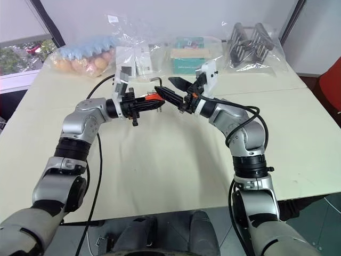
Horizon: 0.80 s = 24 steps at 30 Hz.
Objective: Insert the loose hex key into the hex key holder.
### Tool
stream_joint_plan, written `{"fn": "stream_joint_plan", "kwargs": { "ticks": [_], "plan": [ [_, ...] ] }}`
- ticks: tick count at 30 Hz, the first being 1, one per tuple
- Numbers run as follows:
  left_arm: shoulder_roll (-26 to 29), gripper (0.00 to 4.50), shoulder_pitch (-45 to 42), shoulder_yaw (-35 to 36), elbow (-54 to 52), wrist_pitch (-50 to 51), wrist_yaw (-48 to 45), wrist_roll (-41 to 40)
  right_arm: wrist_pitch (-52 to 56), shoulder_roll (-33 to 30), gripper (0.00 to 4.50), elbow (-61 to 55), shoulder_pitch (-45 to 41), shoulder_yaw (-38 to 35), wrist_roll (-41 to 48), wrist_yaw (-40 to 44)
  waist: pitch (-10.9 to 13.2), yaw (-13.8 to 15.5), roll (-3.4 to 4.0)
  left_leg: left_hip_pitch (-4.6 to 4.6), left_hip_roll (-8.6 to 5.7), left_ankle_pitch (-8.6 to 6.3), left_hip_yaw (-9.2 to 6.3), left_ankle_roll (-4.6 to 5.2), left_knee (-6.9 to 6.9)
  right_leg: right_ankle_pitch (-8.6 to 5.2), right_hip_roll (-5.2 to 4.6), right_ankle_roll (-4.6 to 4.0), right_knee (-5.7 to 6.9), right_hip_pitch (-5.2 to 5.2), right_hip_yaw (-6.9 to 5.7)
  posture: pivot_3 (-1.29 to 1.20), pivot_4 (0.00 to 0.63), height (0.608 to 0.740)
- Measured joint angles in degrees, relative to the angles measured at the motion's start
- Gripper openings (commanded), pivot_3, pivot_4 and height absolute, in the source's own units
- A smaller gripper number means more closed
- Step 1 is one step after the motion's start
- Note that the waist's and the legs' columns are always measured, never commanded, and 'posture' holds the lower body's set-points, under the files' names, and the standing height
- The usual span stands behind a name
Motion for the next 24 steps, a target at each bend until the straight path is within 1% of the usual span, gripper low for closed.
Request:
{"fn": "stream_joint_plan", "kwargs": {
  "ticks": [1,3,18,24],
  "plan": [
    [-0.1,0.00,0.1,0.0,0.0,0.0,0.0,0.0,0.0,0.0,0.97,-0.3,0.0,0.0,0.2,-0.1,0.0,0.1,0.00,0.00,0.00,0.00,0.00,0.00,0.01,0.00,0.00,0.00,0.00,0.00,0.00,0.00,0.150,0.740],
    [-0.1,0.00,0.2,-0.1,-0.2,0.0,0.0,0.0,0.1,0.1,0.07,-0.5,0.0,0.0,0.2,-0.3,0.0,0.1,0.00,0.00,0.00,0.00,0.01,0.01,0.01,0.00,0.00,0.00,0.00,0.00,0.00,0.00,0.150,0.740],
    [-0.3,0.00,0.6,-0.2,-0.2,1.0,0.0,-0.1,1.0,-0.4,0.07,-0.7,0.3,0.1,0.2,-0.4,0.0,0.0,0.00,0.00,0.00,-0.01,0.01,0.01,0.01,0.00,0.00,0.00,0.00,0.00,0.00,0.00,0.150,0.740],
    [-1.2,0.00,-2.8,1.3,1.6,3.5,0.4,-2.2,1.1,-0.9,0.07,-1.0,0.8,0.1,0.2,-0.2,0.0,0.1,0.00,-0.04,-0.02,-0.01,0.03,0.02,0.04,0.00,-0.01,0.00,0.00,0.00,-0.02,0.00,0.150,0.740]
  ]
}}
